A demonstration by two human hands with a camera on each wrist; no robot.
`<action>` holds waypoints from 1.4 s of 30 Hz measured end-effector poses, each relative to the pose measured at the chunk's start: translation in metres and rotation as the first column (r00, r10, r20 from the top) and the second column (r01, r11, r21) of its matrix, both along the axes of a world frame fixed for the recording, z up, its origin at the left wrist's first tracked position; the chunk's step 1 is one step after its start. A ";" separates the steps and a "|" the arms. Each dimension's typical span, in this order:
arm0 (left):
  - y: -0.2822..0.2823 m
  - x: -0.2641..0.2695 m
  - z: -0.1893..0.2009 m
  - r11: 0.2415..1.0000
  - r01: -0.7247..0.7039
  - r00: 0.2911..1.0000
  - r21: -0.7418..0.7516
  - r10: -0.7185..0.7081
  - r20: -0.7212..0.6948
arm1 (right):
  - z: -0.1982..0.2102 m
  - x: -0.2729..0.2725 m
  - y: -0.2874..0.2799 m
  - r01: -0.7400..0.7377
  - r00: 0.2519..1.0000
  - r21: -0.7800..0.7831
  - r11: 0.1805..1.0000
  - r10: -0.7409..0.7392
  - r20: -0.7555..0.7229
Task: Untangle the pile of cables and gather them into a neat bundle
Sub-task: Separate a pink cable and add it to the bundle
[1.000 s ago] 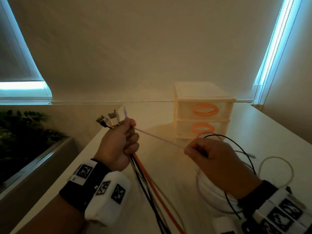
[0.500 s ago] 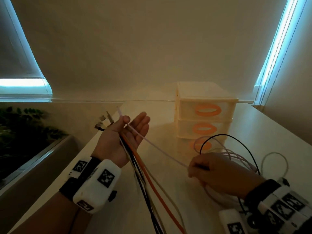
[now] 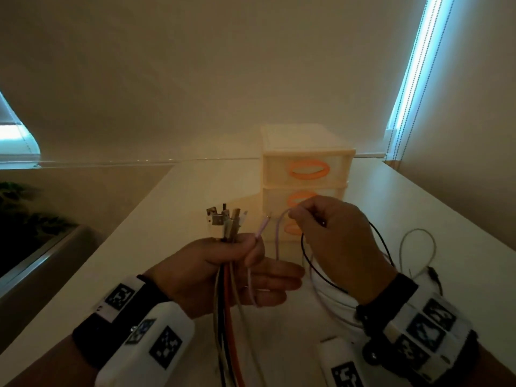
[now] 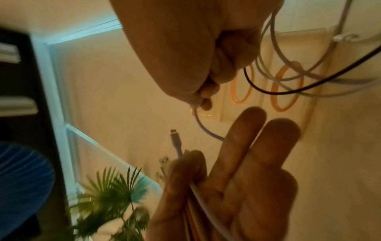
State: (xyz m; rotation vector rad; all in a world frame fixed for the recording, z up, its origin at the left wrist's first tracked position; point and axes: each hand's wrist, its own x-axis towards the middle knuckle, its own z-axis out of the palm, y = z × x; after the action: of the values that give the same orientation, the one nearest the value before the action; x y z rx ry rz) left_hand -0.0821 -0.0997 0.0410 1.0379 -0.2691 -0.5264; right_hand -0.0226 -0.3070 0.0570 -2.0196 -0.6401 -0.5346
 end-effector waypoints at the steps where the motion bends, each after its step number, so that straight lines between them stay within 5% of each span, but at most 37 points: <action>1: -0.001 0.001 -0.001 0.999 -0.022 1.000 -0.023 0.022 -0.014 | 0.000 -0.006 0.003 -0.071 0.994 0.026 0.997 0.068 0.085; 5: 0.001 0.007 -0.002 0.962 -0.192 0.977 -0.194 0.205 0.051 | -0.003 -0.022 0.012 -0.424 0.902 0.013 0.905 0.421 0.096; 8: 0.004 0.010 0.008 0.903 -0.311 0.943 -0.296 0.331 0.019 | -0.006 -0.019 0.006 -0.428 0.889 -0.215 0.878 0.451 0.073; 11: 0.001 0.010 0.013 0.835 -0.401 0.909 -0.377 0.415 -0.046 | -0.009 -0.011 -0.003 -0.495 0.868 -0.242 0.835 0.464 -0.176; 16: 0.000 0.013 0.010 0.807 -0.457 0.880 -0.373 0.473 -0.055 | -0.014 0.001 -0.010 -0.285 0.957 -0.348 0.893 0.249 -0.147; 20: 0.009 0.017 0.006 0.806 -0.442 0.887 -0.394 0.459 -0.056 | -0.010 -0.009 -0.007 -0.481 0.868 -0.338 0.809 0.386 -0.314; 25: 0.015 0.020 0.006 0.793 -0.460 0.876 -0.400 0.479 -0.057 | 0.000 -0.003 -0.012 -0.289 0.949 -0.478 0.830 0.181 -0.260; 28: 0.018 0.020 0.007 0.778 -0.478 0.861 -0.407 0.506 -0.044 | -0.001 -0.007 -0.010 -0.435 0.872 -0.425 0.794 0.253 -0.419; 30: 0.029 0.020 0.011 0.791 -0.416 0.887 -0.449 0.461 -0.010 | -0.001 -0.006 -0.014 -0.496 0.831 -0.472 0.729 0.242 -0.500; 33: 0.037 0.015 0.016 0.892 -0.217 0.960 -0.396 0.268 0.079 | 0.004 0.009 -0.024 -0.244 0.938 -0.656 0.714 0.002 -0.347; 35: 0.028 0.009 0.013 0.973 -0.152 0.978 -0.173 0.173 0.114 | 0.004 0.017 -0.025 -0.086 0.970 -0.592 0.801 -0.067 -0.232; 38: 0.000 -0.003 0.009 0.992 -0.022 0.993 0.125 0.008 0.114 | 0.001 0.008 -0.010 -0.002 0.984 -0.329 0.944 -0.057 -0.168; 40: -0.013 -0.008 0.010 0.992 -0.032 0.998 0.120 0.026 0.053 | -0.003 -0.003 0.001 -0.071 0.993 -0.156 0.985 0.055 -0.106; 42: -0.018 -0.007 0.011 0.981 -0.187 0.982 0.053 0.185 0.051 | -0.006 -0.012 0.009 -0.215 0.976 -0.092 0.972 0.217 0.022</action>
State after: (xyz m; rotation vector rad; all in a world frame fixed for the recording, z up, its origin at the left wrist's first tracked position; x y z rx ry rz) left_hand -0.0894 -0.1179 0.0518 1.1197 -0.1955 -0.3435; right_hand -0.0349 -0.2979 0.0511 -1.9961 -0.9054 -0.4149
